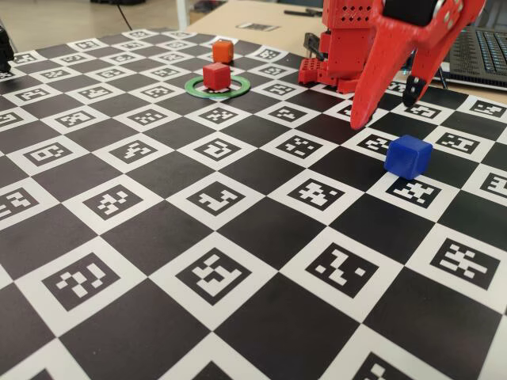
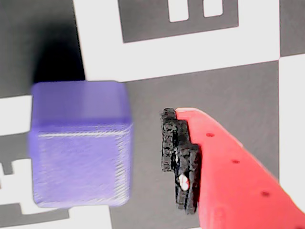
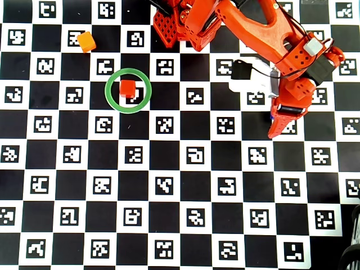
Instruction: Grab the red cube then put it in the green circle then put the blue cube on top and finally the orange cube on top
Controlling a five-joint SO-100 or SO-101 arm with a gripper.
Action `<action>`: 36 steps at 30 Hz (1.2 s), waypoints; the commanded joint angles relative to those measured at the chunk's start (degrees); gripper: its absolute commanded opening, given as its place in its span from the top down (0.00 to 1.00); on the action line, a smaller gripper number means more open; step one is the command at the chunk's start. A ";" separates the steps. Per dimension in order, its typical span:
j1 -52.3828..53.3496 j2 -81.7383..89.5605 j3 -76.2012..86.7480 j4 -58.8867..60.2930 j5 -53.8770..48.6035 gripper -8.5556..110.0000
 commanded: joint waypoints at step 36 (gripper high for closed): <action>-0.70 2.81 9.40 -18.90 -1.67 0.54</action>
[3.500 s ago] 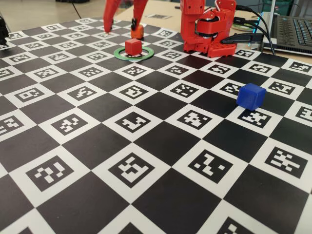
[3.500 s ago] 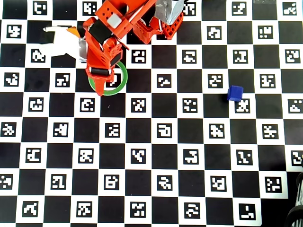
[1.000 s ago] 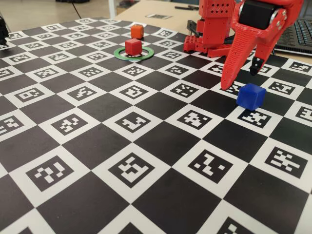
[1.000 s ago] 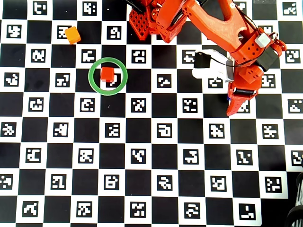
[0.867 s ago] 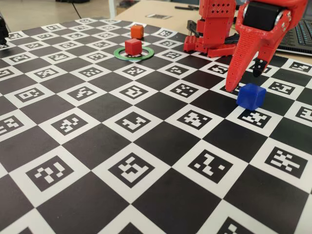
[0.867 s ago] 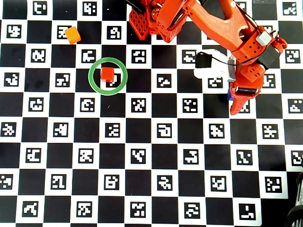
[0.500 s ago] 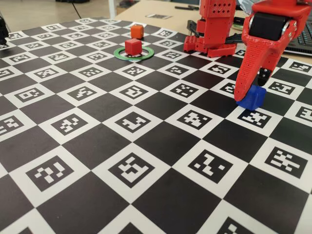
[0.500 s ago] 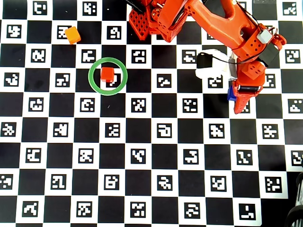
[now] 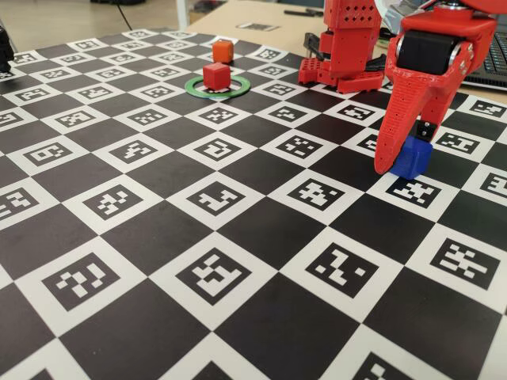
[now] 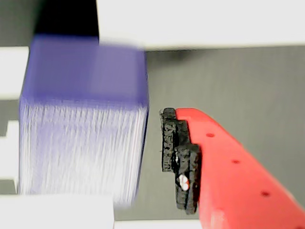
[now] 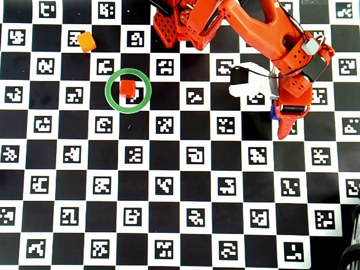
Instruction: Grab the red cube then put it in the green circle then put the blue cube on top and finally the orange cube on top
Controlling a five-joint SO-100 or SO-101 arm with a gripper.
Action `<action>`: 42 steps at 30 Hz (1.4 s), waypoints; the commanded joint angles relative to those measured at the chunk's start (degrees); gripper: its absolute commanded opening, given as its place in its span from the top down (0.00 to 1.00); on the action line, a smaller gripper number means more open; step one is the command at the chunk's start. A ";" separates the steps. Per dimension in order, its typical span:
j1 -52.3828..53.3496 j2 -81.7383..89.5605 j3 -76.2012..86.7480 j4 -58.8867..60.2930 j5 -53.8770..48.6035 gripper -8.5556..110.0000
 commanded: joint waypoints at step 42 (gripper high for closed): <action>8.96 6.50 -13.18 14.06 -10.46 0.83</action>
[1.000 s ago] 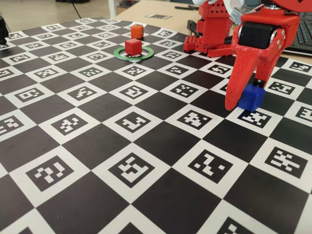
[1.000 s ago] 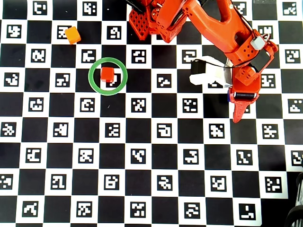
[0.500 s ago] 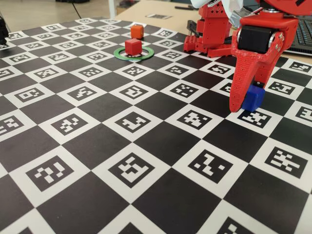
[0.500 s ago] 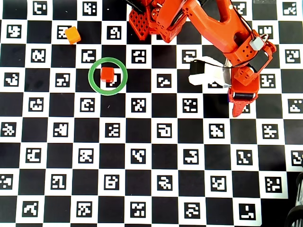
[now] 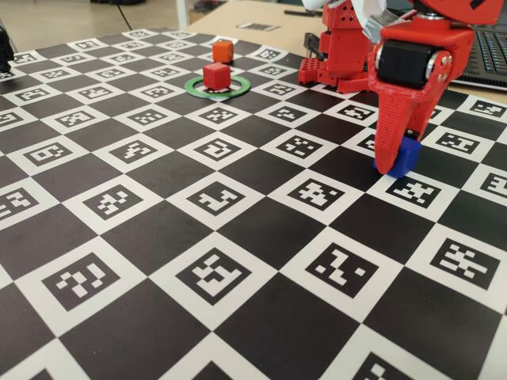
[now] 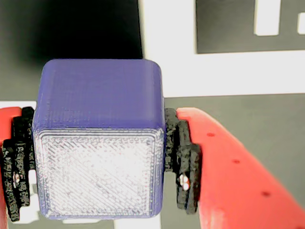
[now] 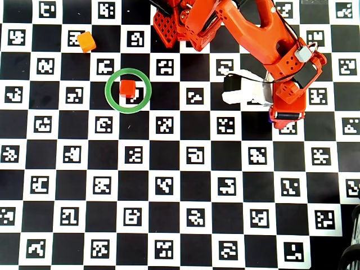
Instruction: Grab the red cube then put it in the green circle then put the blue cube on top and finally the orange cube on top
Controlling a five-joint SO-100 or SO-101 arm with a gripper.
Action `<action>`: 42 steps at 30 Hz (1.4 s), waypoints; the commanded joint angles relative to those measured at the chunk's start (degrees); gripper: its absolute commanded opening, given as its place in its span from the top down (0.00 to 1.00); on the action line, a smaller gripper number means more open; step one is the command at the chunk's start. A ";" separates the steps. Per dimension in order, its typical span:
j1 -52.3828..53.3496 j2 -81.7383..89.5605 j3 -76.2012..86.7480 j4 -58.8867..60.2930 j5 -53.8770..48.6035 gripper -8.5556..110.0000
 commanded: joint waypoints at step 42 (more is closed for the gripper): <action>93.08 25.49 -6.77 25.31 -89.56 0.85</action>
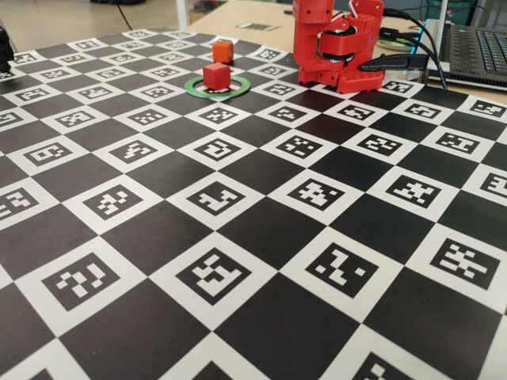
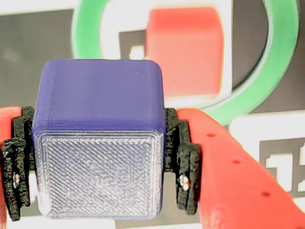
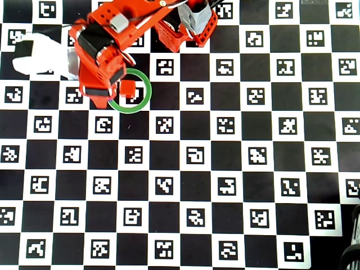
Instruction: Grab the red cube then put it in the green circle then put the blue cube on top and finally the orange cube on top
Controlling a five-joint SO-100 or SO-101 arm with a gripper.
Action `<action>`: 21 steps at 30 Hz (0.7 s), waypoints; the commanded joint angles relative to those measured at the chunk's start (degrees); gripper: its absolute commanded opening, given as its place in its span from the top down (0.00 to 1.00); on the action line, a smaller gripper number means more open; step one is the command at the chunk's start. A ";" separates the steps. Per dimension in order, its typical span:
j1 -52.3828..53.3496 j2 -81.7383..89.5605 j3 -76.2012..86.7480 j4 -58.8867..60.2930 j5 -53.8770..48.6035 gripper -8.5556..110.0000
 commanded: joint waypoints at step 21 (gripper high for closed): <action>-1.14 15.82 24.70 -16.96 0.79 0.85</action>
